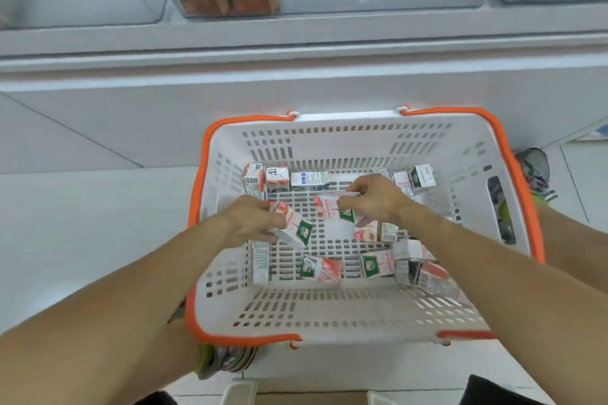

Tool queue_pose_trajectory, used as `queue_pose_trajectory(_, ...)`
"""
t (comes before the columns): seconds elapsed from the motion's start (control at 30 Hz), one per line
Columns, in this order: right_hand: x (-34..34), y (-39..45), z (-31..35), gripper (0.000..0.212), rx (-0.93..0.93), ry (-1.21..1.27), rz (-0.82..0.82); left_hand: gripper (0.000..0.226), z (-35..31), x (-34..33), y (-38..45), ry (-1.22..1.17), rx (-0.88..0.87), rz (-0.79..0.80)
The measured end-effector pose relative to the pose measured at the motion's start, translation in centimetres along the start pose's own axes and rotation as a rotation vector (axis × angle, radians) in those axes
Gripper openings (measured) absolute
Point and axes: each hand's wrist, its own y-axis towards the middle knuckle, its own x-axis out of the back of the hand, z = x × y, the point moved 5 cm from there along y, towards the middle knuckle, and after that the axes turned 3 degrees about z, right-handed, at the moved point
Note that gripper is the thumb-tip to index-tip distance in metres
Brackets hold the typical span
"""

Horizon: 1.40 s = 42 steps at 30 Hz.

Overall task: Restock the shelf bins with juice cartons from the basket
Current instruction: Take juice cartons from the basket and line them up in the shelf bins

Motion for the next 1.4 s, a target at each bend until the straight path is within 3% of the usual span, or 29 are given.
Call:
queue_pose_trajectory(0.1,2.9,-3.2,4.5,0.026,0.109,0.075,0.064,0.036,-3.4,0.6,-4.1,-0.112,-0.056,0.191)
queue_pose_trajectory(0.2,6.5,-6.7,9.4,0.016,0.209,0.137,0.130,0.038,-6.8,1.0,-9.2,-0.138,-0.141,0.328)
queue_pose_trajectory(0.37,10.4,-12.9,16.9,0.010,0.340,0.209,0.202,0.049,-12.1,2.9,-18.7,-0.072,-0.267,0.333)
queue_pose_trajectory(0.43,10.7,-15.4,19.2,0.018,0.419,0.285,0.247,0.051,-13.9,4.2,-22.3,-0.073,-0.331,0.293)
queue_pose_trajectory(0.57,10.3,-18.2,20.6,0.039,0.577,0.497,0.245,0.070,-15.1,5.8,-26.6,-0.359,-0.552,0.268)
queue_pose_trajectory(0.77,10.5,-18.8,22.8,0.062,0.667,0.794,0.094,0.077,-16.7,7.2,-26.0,-0.523,-0.731,0.179)
queue_pose_trajectory(0.83,10.4,-18.7,23.3,0.054,0.669,0.835,0.086,0.078,-16.8,6.8,-25.4,-0.547,-0.706,0.157)
queue_pose_trajectory(0.9,9.8,-18.3,23.3,0.049,0.635,0.869,0.107,0.058,-16.8,6.4,-24.9,-0.571,-0.642,0.136)
queue_pose_trajectory(1.07,8.2,-17.9,23.1,0.052,0.588,0.853,0.178,0.063,-17.8,4.7,-24.6,-0.635,-0.593,0.209)
queue_pose_trajectory(1.23,7.4,-18.1,22.7,0.048,0.571,0.869,0.165,0.060,-18.6,2.6,-24.3,-0.446,-0.684,0.231)
queue_pose_trajectory(1.4,7.7,-18.1,22.2,0.055,0.566,0.848,0.117,0.073,-18.7,1.6,-23.8,-0.302,-0.771,0.262)
